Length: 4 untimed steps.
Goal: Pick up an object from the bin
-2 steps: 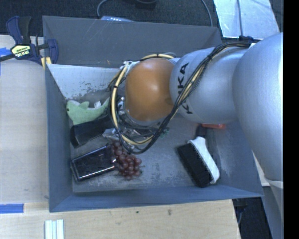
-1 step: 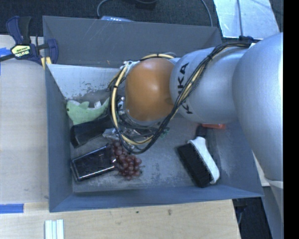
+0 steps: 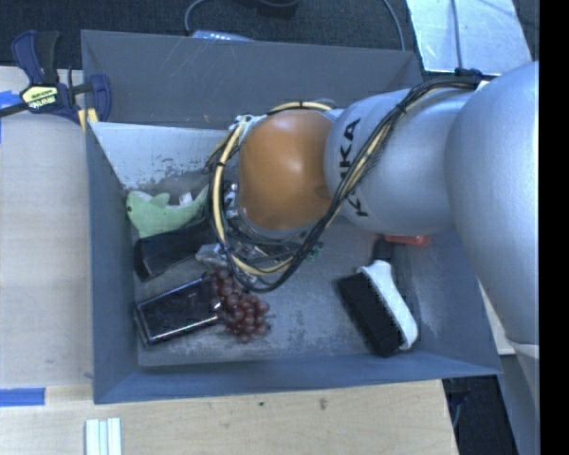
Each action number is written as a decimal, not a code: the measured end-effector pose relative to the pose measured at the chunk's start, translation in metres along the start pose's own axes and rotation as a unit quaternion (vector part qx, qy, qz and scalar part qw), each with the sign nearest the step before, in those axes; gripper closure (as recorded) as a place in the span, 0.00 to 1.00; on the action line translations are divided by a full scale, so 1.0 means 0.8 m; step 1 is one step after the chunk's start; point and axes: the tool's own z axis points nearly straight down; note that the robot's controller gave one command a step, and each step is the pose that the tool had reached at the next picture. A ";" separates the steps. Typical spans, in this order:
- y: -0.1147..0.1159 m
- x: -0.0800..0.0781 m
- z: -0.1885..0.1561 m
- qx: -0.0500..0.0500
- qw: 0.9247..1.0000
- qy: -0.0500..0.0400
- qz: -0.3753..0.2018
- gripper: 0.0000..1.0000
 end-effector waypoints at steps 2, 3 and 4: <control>0.002 0.002 -0.039 -0.003 1.000 0.003 0.000 1.00; 0.001 0.001 -0.066 -0.002 1.000 0.003 0.000 1.00; 0.000 0.000 -0.095 -0.001 1.000 0.002 0.001 1.00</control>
Offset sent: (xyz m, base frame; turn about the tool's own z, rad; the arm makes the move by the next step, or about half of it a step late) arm 0.0001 0.0000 0.0045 0.0000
